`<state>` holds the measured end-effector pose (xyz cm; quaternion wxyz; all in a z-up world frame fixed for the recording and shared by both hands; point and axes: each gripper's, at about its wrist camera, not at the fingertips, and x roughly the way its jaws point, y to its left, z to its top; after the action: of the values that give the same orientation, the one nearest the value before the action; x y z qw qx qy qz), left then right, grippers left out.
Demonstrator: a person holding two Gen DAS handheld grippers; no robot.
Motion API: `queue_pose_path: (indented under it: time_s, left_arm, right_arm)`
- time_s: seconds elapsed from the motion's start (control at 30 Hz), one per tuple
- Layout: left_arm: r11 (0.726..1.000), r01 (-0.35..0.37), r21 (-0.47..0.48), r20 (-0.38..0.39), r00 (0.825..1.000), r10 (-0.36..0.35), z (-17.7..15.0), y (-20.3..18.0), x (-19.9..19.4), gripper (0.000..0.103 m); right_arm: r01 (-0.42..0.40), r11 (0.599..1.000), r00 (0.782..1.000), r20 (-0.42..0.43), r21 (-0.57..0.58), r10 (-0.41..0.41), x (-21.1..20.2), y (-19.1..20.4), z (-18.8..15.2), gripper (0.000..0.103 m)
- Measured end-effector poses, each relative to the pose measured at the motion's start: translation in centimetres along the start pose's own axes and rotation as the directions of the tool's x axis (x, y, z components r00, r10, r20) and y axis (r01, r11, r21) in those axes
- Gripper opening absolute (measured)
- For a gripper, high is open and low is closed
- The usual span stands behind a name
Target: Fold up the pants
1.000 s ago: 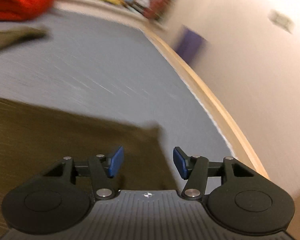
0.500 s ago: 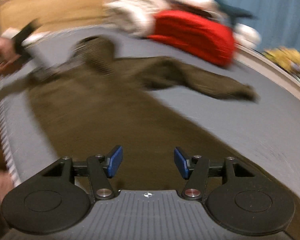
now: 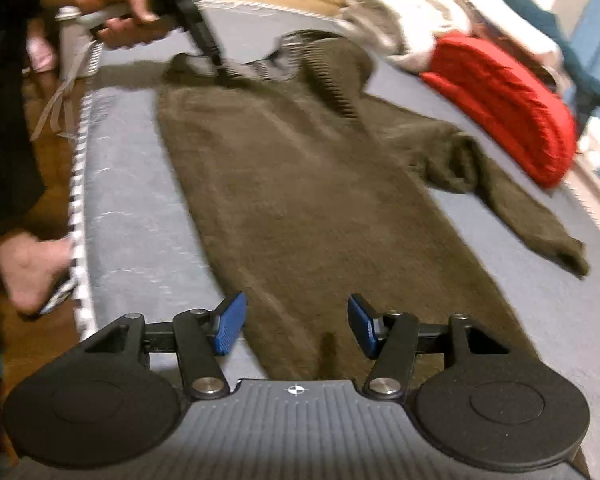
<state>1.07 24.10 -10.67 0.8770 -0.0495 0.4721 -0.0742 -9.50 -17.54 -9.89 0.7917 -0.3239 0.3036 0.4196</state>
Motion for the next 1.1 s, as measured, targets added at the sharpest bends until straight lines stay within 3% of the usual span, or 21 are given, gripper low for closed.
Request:
queue_pose_path:
  time_s: [0.17,0.23,0.27,0.3,0.33,0.4,0.47,0.53,0.63,0.73,0.83,0.97,1.1]
  left_arm:
    - [1.0,0.015,-0.011,-0.011,1.0,-0.015,0.1,0.3,0.2,0.055]
    - [1.0,0.014,0.007,-0.009,1.0,-0.014,0.0,0.1,0.3,0.056]
    - [1.0,0.011,0.02,-0.007,1.0,-0.01,0.0,0.0,0.3,0.056]
    - [0.999,0.004,0.034,-0.007,1.0,-0.003,-0.1,-0.2,0.3,0.054]
    - [0.999,-0.001,0.047,-0.008,1.0,0.002,0.0,-0.3,0.3,0.052]
    - [0.999,0.001,0.053,-0.015,1.0,0.0,0.3,-0.4,-0.1,0.034]
    - [0.999,0.024,0.031,-0.013,1.0,-0.024,1.0,-0.1,-1.4,0.028]
    - [0.999,0.03,0.023,0.004,1.0,-0.03,1.5,-0.3,-3.8,0.027]
    - [0.998,-0.02,0.063,0.006,1.0,0.019,0.8,-1.4,-6.3,0.028]
    - [0.997,-0.039,0.063,-0.078,0.996,0.044,0.1,-1.7,-4.8,0.033]
    - [0.994,-0.093,0.052,-0.143,0.985,0.099,0.0,-1.8,-3.1,0.048]
    - [0.975,-0.193,0.11,-0.028,0.98,0.197,1.0,-3.1,-5.1,0.067]
    - [0.923,-0.334,0.193,0.097,0.942,0.321,1.5,-5.5,-6.0,0.068]
  right_arm:
    - [0.031,0.999,0.999,-0.031,-0.04,-0.032,1.0,0.6,-0.5,0.06]
    - [0.027,0.999,0.999,-0.033,-0.038,-0.028,0.8,0.4,-0.4,0.046]
    - [0.002,0.999,0.999,-0.041,-0.044,-0.004,1.1,0.4,-0.3,0.026]
    - [-0.012,0.998,0.999,-0.043,-0.055,0.009,1.1,0.6,-0.3,0.018]
    - [-0.008,0.997,0.999,-0.042,-0.076,0.005,1.2,0.9,-0.3,0.016]
    - [-0.012,0.994,0.999,-0.042,-0.107,0.007,1.0,1.1,-0.3,0.008]
    - [-0.03,0.995,0.999,-0.032,-0.097,0.027,0.4,0.8,0.1,0.007]
    - [-0.048,0.993,0.999,-0.004,-0.109,0.048,-0.8,0.7,0.4,0.007]
    - [-0.084,0.988,0.996,0.02,-0.13,0.087,-2.5,0.8,0.7,0.006]
    - [-0.077,0.993,0.997,-0.018,-0.09,0.076,-1.6,0.4,0.2,0.008]
    - [-0.123,0.992,0.991,-0.064,-0.033,0.12,-1.0,-0.3,0.1,0.011]
    - [-0.172,0.978,0.985,-0.001,0.115,0.173,-2.6,-2.7,0.7,0.027]
    - [-0.156,0.951,0.988,0.058,0.268,0.145,-2.8,-5.1,0.3,0.041]
